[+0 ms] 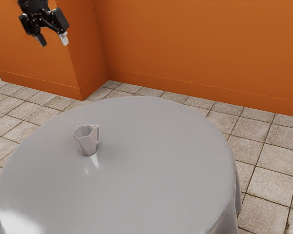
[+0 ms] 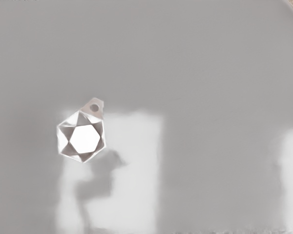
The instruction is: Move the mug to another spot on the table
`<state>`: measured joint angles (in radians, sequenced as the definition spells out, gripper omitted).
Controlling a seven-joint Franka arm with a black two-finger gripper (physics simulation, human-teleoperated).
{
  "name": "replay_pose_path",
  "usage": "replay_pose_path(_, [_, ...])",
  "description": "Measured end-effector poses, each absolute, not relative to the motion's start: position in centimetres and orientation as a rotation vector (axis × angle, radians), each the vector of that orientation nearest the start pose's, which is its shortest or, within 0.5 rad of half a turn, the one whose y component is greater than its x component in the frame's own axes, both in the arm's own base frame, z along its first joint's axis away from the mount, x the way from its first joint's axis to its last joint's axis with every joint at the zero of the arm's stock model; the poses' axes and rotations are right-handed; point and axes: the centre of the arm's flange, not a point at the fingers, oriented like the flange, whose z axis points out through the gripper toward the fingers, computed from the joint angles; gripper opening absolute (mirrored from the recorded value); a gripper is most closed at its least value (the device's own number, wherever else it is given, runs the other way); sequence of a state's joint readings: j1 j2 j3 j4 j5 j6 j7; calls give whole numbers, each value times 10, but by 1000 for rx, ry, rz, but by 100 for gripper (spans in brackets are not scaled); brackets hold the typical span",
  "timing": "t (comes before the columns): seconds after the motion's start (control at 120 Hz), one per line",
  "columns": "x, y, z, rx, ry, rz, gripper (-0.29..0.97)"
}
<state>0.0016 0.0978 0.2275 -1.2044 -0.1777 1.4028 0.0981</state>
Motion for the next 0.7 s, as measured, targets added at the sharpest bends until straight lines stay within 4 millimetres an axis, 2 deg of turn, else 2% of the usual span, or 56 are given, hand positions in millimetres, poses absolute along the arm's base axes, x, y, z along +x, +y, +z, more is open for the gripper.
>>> replay_pose_path(0.067, [557, 77, 718, -3254, -87, -183, 66])
replay_pose_path(0.192, [564, 80, 698, -3231, -97, -125, 66])
replay_pose_path(0.233, [571, 72, 686, -3218, -75, -95, 66])
replay_pose_path(0.333, [588, 45, 636, -3205, 1, 15, 66])
replay_pose_path(0.425, [613, 37, 581, -3166, 21, 126, 66])
replay_pose_path(0.558, [641, 23, 513, -3100, 61, 254, 66])
replay_pose_path(0.642, [653, 20, 482, -3075, 73, 304, 66])
replay_pose_path(0.7, [664, 11, 469, -3066, 100, 300, 66])
